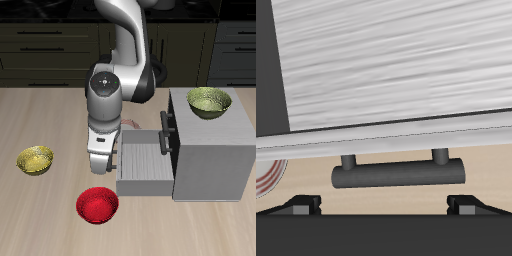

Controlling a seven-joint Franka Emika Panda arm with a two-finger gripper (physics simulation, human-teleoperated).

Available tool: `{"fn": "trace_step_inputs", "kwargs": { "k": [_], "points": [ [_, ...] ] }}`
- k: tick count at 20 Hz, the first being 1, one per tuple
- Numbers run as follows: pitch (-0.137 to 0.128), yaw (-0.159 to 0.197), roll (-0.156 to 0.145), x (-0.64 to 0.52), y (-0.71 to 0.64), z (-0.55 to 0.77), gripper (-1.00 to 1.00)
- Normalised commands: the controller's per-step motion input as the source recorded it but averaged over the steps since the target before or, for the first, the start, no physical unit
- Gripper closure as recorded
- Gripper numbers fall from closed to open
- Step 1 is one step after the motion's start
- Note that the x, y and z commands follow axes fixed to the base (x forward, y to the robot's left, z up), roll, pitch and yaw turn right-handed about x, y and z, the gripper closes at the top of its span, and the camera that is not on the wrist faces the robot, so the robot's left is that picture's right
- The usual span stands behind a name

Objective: Close the bottom drawer of the white cabinet

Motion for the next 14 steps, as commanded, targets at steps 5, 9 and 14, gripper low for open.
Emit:
{"fn": "trace_step_inputs", "kwargs": {
  "k": [5, 9, 14],
  "points": [
    [0.020, -0.004, -0.002, -0.01, -0.07, -0.24, -1.00],
    [0.009, -0.010, 0.006, 0.05, -0.04, -0.12, -1.00],
    [-0.006, -0.009, 0.015, 0.01, 0.03, 0.00, -1.00]
  ]
}}
